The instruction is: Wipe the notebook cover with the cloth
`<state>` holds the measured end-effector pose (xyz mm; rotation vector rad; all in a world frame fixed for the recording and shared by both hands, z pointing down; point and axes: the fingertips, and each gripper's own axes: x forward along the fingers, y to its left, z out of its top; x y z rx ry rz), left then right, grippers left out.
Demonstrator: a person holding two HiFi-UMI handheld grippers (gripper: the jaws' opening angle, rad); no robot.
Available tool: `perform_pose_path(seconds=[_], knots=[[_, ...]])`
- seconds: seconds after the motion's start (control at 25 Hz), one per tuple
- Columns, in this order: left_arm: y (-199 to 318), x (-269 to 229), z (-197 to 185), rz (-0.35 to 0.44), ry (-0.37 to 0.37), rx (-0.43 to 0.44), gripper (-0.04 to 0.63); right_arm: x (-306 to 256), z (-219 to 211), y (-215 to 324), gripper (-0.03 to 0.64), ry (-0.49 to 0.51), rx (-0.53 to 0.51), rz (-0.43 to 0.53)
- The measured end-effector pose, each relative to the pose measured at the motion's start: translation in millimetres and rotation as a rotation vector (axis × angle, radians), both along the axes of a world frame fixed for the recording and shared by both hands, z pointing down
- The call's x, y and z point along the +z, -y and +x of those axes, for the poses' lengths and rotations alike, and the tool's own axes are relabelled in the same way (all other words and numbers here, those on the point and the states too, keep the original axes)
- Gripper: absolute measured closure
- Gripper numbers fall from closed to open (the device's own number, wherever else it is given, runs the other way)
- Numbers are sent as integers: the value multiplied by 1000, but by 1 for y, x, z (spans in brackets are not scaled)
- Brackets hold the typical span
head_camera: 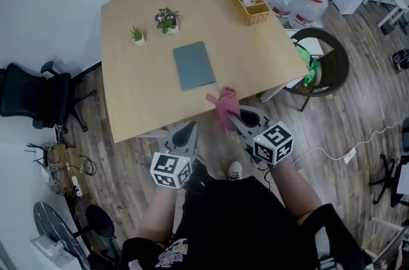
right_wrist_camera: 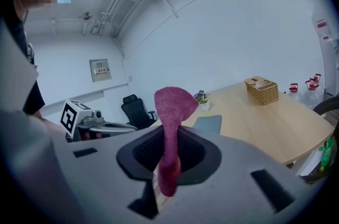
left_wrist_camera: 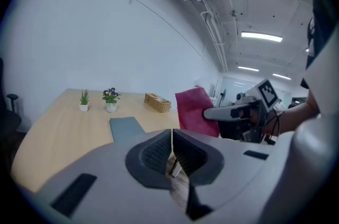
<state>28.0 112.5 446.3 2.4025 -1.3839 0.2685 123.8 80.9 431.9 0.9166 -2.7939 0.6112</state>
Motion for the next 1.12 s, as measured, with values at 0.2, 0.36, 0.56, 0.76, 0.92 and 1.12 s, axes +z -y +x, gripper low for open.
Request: perform_pose_path(seconds=[0.2, 0.36, 0.56, 0.76, 0.92, 1.12], knots=[[-36, 2, 18, -16, 18, -69, 586, -1, 10, -21, 558, 16, -83, 7], [-51, -1, 20, -16, 49, -109, 586, -7, 12, -33, 560, 37, -118, 18], [-53, -15, 14, 16, 67, -136, 586, -15, 9, -38, 560, 45, -134, 31], [-52, -21, 10, 36, 45, -150, 586, -17, 4, -39, 560, 41, -141, 39], [-52, -22, 12, 38, 45, -135, 586, -22, 5, -42, 560, 42, -137, 49], [-44, -30, 17, 57, 43, -121, 586, -23, 11, -43, 560, 41, -127, 47]])
